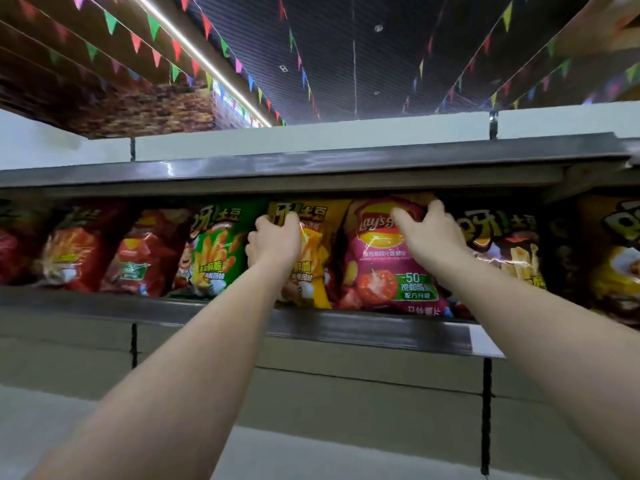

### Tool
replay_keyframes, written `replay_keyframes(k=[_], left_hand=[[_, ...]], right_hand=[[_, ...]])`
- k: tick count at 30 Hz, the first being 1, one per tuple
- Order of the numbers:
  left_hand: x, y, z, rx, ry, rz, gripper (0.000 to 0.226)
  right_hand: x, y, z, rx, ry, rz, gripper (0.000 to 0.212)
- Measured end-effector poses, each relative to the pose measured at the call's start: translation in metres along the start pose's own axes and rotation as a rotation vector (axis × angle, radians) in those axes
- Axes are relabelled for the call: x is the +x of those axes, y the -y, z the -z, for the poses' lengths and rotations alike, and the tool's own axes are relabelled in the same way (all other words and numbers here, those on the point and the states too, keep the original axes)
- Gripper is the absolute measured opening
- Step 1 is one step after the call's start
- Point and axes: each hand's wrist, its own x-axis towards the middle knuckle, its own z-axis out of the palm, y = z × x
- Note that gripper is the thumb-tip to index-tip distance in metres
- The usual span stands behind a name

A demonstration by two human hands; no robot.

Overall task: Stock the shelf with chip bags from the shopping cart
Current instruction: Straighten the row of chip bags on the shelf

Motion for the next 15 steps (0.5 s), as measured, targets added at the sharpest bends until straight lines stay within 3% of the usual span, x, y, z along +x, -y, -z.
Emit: replay_keyframes(k=[7, 12, 15], left_hand=[[0.046, 0.02, 0.011, -0.134, 0.275, 0.091, 0.077], [0.062, 0.04, 0.005, -0.169, 0.423, 0.126, 0.119], [0.058, 0.039, 0.002, -0.176, 0.446, 0.091, 0.108]], right_hand=[[0.008, -0.001, -0.019, 0.148, -0.027, -0.296, 0.075], [0.006, -0.003, -0.026, 0.142, -0.04, -0.342, 0.078], [0.008, -0.001, -0.03, 0.109, -0.035, -0.356, 0.077]])
